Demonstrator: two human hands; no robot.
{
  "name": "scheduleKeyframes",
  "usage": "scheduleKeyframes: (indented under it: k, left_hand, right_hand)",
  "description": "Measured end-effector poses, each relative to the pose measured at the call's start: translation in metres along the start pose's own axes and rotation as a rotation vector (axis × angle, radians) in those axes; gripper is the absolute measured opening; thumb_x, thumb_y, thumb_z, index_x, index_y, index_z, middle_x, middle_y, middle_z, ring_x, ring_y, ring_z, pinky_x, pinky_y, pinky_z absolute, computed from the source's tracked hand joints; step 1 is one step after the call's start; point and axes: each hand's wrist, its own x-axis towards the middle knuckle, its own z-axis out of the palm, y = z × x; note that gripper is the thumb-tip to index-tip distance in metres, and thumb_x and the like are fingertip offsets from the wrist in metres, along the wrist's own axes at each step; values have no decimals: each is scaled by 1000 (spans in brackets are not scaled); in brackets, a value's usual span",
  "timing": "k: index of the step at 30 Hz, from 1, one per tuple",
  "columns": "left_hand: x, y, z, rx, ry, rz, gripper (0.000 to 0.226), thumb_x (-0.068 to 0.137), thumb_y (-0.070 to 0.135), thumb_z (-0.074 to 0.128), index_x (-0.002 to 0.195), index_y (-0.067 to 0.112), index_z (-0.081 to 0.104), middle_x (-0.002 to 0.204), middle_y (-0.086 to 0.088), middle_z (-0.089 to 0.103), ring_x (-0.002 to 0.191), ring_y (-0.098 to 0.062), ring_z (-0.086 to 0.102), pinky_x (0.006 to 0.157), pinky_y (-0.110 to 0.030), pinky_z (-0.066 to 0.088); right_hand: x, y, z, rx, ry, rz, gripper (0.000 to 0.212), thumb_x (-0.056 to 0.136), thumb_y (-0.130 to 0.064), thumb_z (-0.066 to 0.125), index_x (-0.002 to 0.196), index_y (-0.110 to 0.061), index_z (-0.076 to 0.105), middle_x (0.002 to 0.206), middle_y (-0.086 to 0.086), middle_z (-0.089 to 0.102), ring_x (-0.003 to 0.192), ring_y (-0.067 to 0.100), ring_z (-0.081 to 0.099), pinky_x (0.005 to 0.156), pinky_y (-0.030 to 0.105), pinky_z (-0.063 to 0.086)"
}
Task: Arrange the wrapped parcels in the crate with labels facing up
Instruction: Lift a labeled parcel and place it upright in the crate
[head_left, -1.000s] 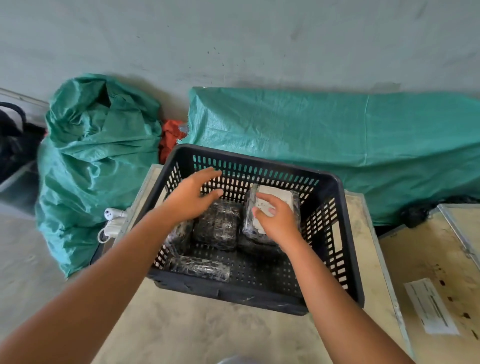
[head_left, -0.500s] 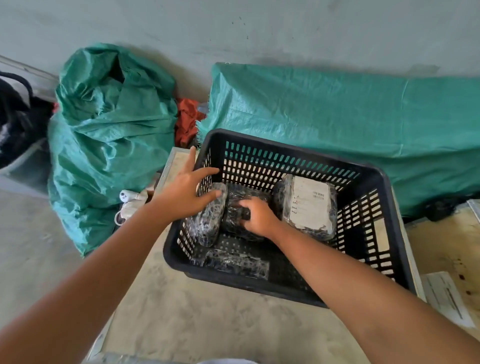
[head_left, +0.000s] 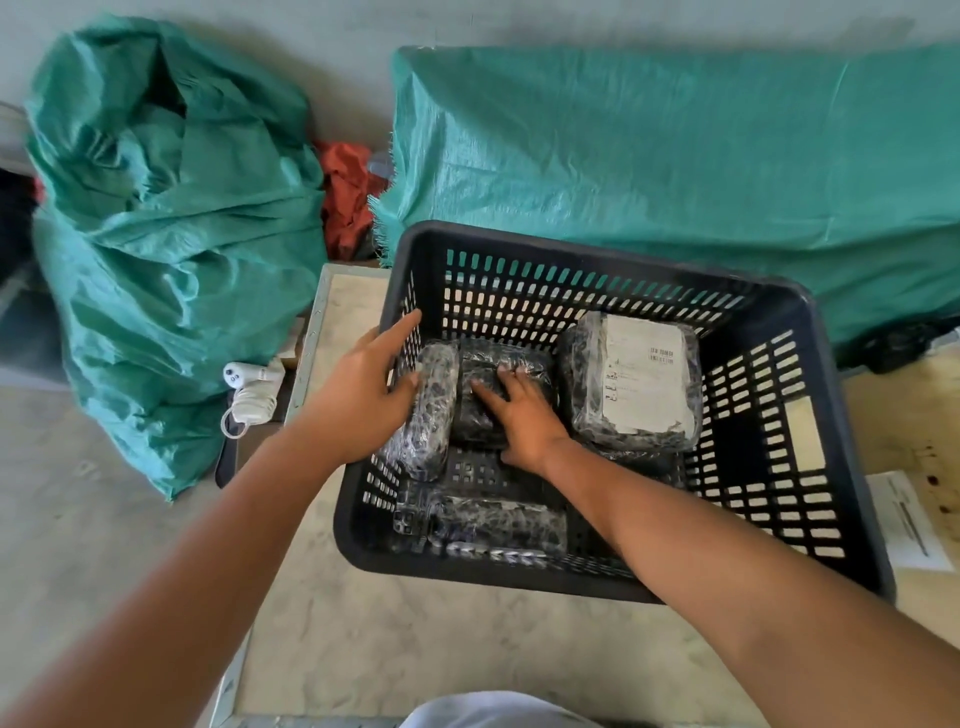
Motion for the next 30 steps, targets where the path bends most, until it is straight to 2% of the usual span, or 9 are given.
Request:
scheduleKeyframes:
  k: [4, 6, 9, 14, 21, 23, 26, 28, 30]
  left_hand:
    - [0, 3, -1, -9, 13, 2, 72, 95, -3, 48, 156, 32, 33, 128, -18, 59, 80, -27, 64, 61, -13, 52]
    - [-2, 6, -1, -25, 10, 0, 74, 94, -5, 45, 156, 31, 33, 125, -20, 60, 93, -39, 62, 75, -31, 57]
    - [-4, 8, -1, -60, 9, 2, 76, 93, -5, 44, 157, 33, 30, 109, -10, 58, 101, -41, 58, 88, -50, 51]
    - [-5, 6, -2, -65, -8, -41, 79, 93, -3, 43, 157, 39, 24, 114, -13, 59, 98, -31, 59, 66, -29, 54]
    - [-7, 13, -3, -102, -27, -56, 75, 96, -1, 43, 158, 38, 25, 129, -15, 60, 110, -45, 56, 94, -52, 50]
    - [-5, 10, -3, -103, -16, -49, 73, 97, 0, 43, 157, 38, 27, 135, -9, 59, 104, -40, 61, 91, -47, 53]
    - [-5, 6, -3, -73, -14, -19, 74, 96, 0, 44, 157, 38, 28, 150, -4, 46, 87, -14, 63, 67, -12, 52]
    - [-2, 8, 0, 123, 2, -11, 76, 96, 2, 47, 159, 36, 20, 165, -7, 21, 130, -31, 49, 94, -27, 52]
    - [-2, 14, 1, 453, 7, 22, 78, 99, 14, 51, 161, 34, 7, 167, -13, -10, 151, -44, -1, 118, -53, 27]
  right_hand:
    - [2, 3, -36, 76, 12, -82, 99, 72, -24, 88, 156, -24, 37, 158, 10, 41, 145, 36, 36, 118, 50, 30]
    - [-1, 8, -46, 74, 87, -128, 91, 75, -21, 85, 155, -26, 41, 150, 8, 52, 135, 31, 51, 112, 47, 42]
    - [-8, 12, -48, -34, 165, -131, 86, 86, -22, 74, 157, -40, 29, 161, 8, 38, 146, 32, 37, 117, 60, 29]
    - [-13, 7, -44, -47, 79, -81, 83, 98, -16, 61, 160, -42, 12, 161, 17, 33, 147, 39, 28, 114, 67, 27]
    - [-22, 8, -78, 139, 148, -89, 69, 101, -36, 56, 158, -47, 20, 151, 4, 49, 137, 30, 45, 107, 57, 42]
    - [-32, 12, -89, 237, 199, -92, 65, 100, -40, 58, 156, -48, 26, 150, 1, 52, 126, 16, 57, 103, 47, 47]
    - [-48, 17, -109, 441, 241, -96, 57, 100, -41, 59, 150, -53, 35, 149, -6, 54, 100, 4, 69, 93, 34, 52]
    - [-56, 23, -124, 544, 243, -96, 56, 100, -39, 60, 149, -54, 38, 153, -12, 48, 126, 10, 56, 101, 29, 41]
    - [-65, 30, -140, 633, 248, -108, 56, 99, -36, 63, 148, -53, 41, 148, -24, 44, 129, -1, 44, 104, 24, 33]
